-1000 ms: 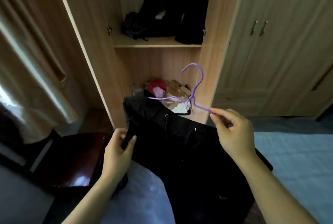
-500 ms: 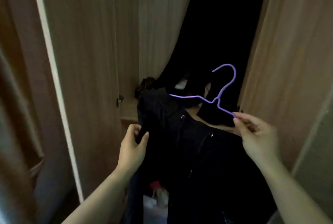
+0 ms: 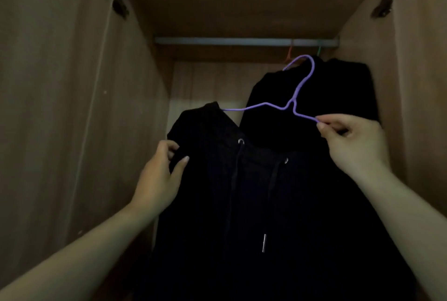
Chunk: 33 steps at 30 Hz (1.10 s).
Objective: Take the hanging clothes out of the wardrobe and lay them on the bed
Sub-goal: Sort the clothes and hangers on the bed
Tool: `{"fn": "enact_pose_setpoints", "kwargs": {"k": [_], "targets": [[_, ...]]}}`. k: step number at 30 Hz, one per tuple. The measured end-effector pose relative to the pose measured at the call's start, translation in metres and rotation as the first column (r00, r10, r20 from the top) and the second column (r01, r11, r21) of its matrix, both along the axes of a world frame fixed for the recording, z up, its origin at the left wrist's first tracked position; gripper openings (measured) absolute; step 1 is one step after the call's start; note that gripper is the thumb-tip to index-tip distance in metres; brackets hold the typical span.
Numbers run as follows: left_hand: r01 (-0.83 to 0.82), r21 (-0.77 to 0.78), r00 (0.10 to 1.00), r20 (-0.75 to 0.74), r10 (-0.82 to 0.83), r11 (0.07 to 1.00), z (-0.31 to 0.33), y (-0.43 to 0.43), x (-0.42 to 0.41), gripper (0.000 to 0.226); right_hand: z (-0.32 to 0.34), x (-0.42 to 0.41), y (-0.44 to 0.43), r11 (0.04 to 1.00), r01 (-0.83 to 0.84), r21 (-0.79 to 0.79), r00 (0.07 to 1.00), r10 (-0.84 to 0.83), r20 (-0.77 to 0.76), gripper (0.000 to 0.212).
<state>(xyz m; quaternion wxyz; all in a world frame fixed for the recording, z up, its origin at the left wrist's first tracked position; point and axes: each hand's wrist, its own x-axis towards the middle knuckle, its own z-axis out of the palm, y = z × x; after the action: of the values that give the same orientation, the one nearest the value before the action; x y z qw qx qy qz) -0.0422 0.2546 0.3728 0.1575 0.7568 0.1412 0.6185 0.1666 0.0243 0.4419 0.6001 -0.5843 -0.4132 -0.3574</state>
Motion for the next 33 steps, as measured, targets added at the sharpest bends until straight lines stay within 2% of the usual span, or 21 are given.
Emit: {"fn": "enact_pose_setpoints", "kwargs": {"k": [4,8,11,15,18,22,25,33], "targets": [[-0.051,0.107,0.998,0.042,0.047,0.993,0.071,0.069,0.062,0.02,0.083,0.056,0.063,0.998,0.059,0.008,0.998,-0.06,0.028,0.012],[-0.086,0.136,0.989,0.134,0.067,0.987,0.129,0.135,0.118,0.015,0.148,0.108,0.113,0.994,0.104,-0.035,0.993,-0.106,-0.055,0.007],[-0.132,0.132,0.978,0.176,0.108,0.982,0.178,0.182,0.15,0.009,0.188,0.136,0.141,0.985,0.169,-0.016,0.982,-0.17,-0.081,0.007],[-0.212,0.219,0.959,0.235,0.159,0.952,0.228,0.238,0.192,0.005,0.232,0.157,0.181,0.958,0.286,-0.001,0.954,-0.285,-0.088,0.012],[-0.169,0.231,0.967,0.228,0.116,0.958,0.256,0.272,0.222,0.006,0.266,0.166,0.212,0.925,0.379,-0.011,0.922,-0.378,-0.077,0.01],[-0.088,0.267,0.965,0.261,0.016,0.96,0.281,0.305,0.259,0.007,0.306,0.168,0.239,0.871,0.49,0.031,0.872,-0.489,-0.029,0.012],[-0.029,0.287,0.975,0.219,-0.036,0.957,0.294,0.321,0.28,0.011,0.329,0.172,0.252,0.847,0.531,0.028,0.847,-0.531,-0.002,0.016],[-0.067,0.267,0.996,0.068,0.05,0.961,0.26,0.332,0.342,0.057,0.349,0.209,0.298,0.794,0.607,-0.019,0.793,-0.604,0.076,0.021]]}}
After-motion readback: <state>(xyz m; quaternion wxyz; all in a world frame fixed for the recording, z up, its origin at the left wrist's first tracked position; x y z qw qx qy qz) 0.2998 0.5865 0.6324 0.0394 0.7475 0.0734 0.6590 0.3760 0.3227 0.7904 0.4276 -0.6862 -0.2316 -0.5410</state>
